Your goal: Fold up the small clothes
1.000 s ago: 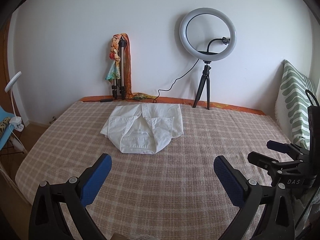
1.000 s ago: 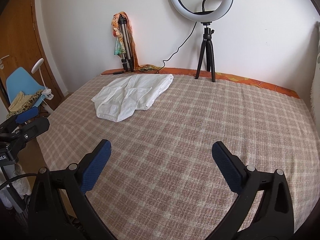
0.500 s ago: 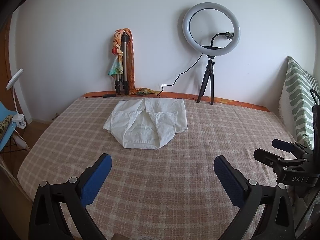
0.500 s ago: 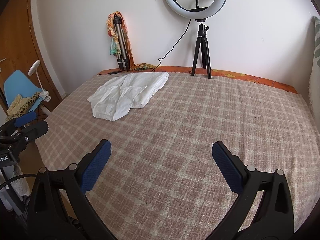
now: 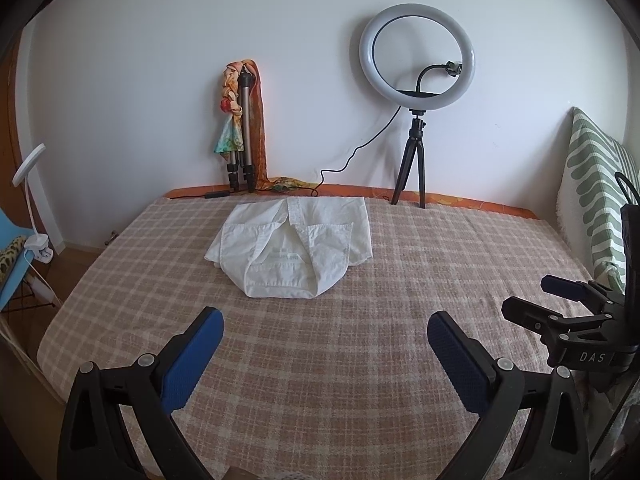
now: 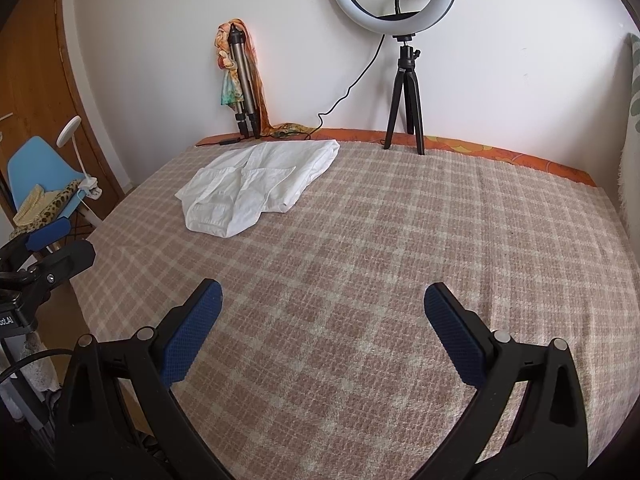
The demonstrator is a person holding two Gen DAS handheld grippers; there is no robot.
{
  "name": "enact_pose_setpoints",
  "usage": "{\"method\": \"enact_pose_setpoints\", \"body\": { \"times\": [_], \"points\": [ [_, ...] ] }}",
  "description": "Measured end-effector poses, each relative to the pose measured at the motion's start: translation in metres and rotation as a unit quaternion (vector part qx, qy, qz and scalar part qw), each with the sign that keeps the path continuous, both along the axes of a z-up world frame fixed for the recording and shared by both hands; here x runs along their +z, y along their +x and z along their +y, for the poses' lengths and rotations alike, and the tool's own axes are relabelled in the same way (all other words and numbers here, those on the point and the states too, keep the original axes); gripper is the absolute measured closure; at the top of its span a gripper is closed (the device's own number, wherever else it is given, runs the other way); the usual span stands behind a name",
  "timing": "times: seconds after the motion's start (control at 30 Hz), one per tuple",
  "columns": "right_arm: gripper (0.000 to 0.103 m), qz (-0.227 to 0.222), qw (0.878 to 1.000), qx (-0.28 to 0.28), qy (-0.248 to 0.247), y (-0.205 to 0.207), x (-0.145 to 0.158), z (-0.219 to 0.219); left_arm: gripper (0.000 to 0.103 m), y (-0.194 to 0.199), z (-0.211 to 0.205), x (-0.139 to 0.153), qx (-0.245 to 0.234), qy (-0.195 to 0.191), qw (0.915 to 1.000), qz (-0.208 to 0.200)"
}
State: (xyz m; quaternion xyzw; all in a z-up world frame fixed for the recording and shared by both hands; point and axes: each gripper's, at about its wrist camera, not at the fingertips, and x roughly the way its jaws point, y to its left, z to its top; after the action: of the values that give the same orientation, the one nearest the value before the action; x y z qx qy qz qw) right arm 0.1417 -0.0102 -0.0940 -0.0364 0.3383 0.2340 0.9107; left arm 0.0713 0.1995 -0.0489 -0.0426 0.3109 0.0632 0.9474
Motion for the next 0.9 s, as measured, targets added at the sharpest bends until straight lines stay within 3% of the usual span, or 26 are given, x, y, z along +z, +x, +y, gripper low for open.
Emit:
{"method": "enact_pose_setpoints", "body": {
  "times": [0.9],
  "points": [
    [0.0, 0.004, 1.0, 0.003, -0.002, -0.0013, -0.0029, 0.0029, 0.001, -0.0026, 0.0001, 0.0017, 0.001, 0.0, 1.0, 0.0]
  ]
}}
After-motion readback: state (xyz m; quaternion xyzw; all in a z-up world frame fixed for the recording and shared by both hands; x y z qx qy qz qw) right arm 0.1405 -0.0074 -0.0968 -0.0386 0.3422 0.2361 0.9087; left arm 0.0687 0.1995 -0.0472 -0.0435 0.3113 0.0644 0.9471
